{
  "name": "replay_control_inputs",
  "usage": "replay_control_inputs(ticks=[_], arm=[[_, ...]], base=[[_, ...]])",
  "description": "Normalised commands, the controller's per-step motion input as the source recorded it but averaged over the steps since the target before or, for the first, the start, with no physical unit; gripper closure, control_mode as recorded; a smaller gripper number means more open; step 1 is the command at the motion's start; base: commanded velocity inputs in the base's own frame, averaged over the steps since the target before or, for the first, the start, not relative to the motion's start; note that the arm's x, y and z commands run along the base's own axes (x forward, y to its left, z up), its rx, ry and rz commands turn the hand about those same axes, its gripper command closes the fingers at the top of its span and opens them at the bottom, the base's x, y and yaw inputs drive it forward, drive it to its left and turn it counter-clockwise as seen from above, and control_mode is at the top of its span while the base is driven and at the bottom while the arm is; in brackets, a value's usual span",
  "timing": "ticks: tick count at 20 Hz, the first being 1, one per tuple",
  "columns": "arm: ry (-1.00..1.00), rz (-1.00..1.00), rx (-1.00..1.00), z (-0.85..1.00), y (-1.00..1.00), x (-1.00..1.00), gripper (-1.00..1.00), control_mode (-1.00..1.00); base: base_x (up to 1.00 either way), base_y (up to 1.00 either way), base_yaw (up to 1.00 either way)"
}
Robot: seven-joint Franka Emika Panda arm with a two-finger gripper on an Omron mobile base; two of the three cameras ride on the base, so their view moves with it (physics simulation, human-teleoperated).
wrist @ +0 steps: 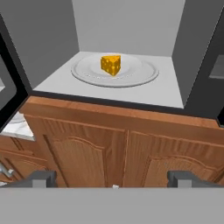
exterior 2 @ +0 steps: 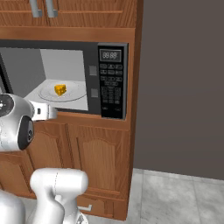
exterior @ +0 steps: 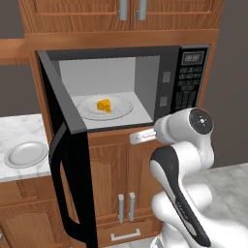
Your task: Pick the cheese from the counter and place it in the microwave. Then turn on the microwave.
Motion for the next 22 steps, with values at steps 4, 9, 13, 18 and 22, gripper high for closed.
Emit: replay_control_inputs(ticks=[4,9,13,18,22], arm=[[-0.03,0.00,0.00,0.10,-0.07,-0.43,-1.00,-1.00],[-0.02,0.00,0.00,0.05,-0.09,-0.45,1.00,-1.00],[0.00,0.00,0.00,0.00,-0.13,-0.45,1.00,-1.00],[0.00,0.00,0.00,0.00,-0.20,-0.45,1.00,-1.00],[0.00,0.00,0.00,0.00,-0.31,-0.46,1.00,-1.00]], base=[[0.00,0.00,0.00],[0.00,0.00,0.00],[0.00,0.00,0.00],[0.00,0.00,0.00],[0.00,0.00,0.00]])
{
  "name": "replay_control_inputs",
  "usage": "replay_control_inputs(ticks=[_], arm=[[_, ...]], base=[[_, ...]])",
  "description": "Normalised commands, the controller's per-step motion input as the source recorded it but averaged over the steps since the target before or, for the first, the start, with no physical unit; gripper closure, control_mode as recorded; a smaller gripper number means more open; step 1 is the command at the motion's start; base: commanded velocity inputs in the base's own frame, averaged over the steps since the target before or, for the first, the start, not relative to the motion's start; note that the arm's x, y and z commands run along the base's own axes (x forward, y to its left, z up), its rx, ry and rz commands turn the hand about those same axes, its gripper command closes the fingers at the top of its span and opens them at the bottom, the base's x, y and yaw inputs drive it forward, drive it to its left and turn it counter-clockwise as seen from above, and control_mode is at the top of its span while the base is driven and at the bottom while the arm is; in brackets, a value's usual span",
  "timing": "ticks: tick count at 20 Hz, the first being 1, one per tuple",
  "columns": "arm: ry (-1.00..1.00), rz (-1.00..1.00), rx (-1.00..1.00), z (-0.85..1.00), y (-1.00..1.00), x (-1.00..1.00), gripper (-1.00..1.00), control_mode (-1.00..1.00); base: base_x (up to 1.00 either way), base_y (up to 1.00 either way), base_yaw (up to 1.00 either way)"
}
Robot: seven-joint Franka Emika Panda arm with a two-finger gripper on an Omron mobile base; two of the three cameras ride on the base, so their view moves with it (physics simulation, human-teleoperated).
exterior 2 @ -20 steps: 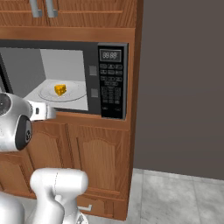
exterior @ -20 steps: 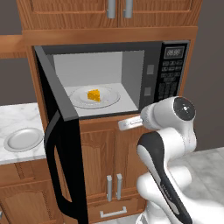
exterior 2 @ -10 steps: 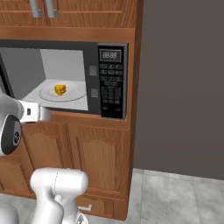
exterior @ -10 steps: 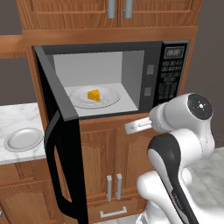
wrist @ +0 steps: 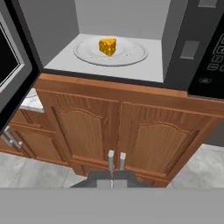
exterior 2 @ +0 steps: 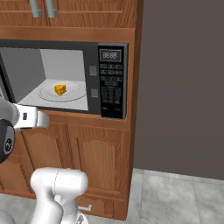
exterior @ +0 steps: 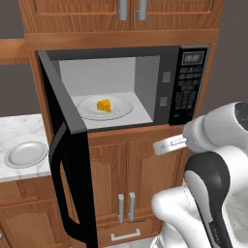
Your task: Pick the cheese from the counter and place it in the microwave. Then turn on the microwave.
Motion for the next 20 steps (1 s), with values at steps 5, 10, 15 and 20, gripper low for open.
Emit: replay_control_inputs(ticks=[5,10,15,20], arm=[[-0.01,0.00,0.00,0.00,-0.27,-0.52,1.00,-1.00],[-0.04,0.00,0.00,0.03,-0.25,-0.65,1.00,-1.00],[-0.04,0.00,0.00,0.00,-0.17,-0.62,1.00,-1.00],[-0.06,0.00,0.00,0.03,-0.07,-0.59,1.00,-1.00]], base=[[0.00,0.00,0.00],[0.00,0.00,0.00],[0.00,0.00,0.00],[0.00,0.00,0.00]])
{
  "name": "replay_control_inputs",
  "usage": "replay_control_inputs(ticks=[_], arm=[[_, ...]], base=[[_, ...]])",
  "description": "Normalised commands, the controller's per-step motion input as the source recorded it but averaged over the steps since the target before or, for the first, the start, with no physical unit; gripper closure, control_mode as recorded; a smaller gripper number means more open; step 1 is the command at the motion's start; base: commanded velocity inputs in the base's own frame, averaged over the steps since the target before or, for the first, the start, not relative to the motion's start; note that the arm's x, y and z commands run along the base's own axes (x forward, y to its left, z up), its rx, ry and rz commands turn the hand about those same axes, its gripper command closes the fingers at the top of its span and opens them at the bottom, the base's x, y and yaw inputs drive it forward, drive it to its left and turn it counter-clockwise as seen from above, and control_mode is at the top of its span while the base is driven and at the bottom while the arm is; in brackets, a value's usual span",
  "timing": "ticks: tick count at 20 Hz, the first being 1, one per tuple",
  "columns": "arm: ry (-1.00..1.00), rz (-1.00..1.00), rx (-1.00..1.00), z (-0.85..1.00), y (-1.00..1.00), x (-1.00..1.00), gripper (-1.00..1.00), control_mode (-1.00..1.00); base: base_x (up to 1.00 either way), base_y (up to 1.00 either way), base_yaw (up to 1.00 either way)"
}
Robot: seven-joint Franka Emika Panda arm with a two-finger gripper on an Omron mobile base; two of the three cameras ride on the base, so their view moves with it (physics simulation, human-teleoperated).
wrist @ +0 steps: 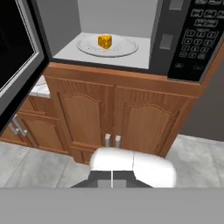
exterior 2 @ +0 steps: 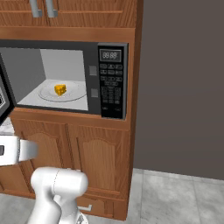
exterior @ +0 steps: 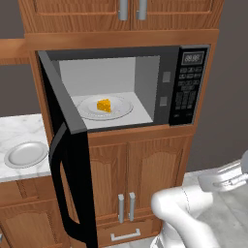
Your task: Pick the cheese from the counter and place it in the microwave. Then turn on the microwave.
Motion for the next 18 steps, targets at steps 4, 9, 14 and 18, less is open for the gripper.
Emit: replay_control_inputs(ticks=[4,9,14,18], arm=[[-0.09,-0.02,0.00,0.09,-0.01,-0.51,1.00,-1.00],[-0.10,-0.03,0.00,0.11,0.00,-0.45,1.00,-1.00],[-0.06,-0.04,-0.02,0.15,0.00,-0.38,1.00,-1.00],[0.00,-0.06,-0.03,0.20,0.00,-0.29,1.00,-1.00]], base=[[0.00,0.00,0.00],[0.00,0.00,0.00],[0.00,0.00,0.00],[0.00,0.00,0.00]])
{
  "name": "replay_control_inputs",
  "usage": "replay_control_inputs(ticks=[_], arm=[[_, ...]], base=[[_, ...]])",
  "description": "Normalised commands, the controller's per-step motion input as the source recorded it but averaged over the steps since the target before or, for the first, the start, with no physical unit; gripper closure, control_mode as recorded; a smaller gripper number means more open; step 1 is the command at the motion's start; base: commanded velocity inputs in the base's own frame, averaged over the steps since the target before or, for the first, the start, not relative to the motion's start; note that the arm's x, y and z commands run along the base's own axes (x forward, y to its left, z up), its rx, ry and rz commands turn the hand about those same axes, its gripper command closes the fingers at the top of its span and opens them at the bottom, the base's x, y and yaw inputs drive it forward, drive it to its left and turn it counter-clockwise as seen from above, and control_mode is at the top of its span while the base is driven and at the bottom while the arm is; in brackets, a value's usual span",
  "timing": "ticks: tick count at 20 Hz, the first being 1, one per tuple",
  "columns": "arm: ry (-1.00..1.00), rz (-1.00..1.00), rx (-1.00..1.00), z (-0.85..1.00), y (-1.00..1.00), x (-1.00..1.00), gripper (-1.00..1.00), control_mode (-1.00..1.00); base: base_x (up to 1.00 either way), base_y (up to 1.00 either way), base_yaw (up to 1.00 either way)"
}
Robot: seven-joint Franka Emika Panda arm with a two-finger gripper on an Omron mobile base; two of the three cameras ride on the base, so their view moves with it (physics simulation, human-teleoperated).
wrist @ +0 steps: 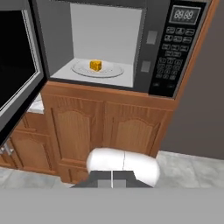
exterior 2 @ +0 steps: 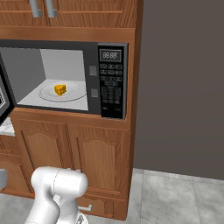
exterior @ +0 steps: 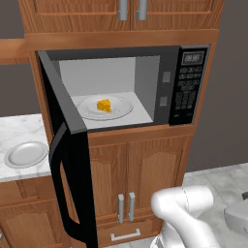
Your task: Pick the cheese from the counter and place it in the microwave. Then turn on the microwave.
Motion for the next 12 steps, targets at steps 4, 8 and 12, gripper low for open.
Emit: replay_control_inputs(ticks=[4,8,12], arm=[[-0.02,-0.04,-0.05,0.11,0.00,-0.27,1.00,-1.00],[-0.10,-0.01,-0.07,0.01,0.01,-0.27,1.00,-1.00],[-0.17,0.00,-0.09,0.00,0.04,-0.26,1.00,-1.00]], base=[[0.00,0.00,0.00],[0.00,0.00,0.00],[0.00,0.00,0.00]])
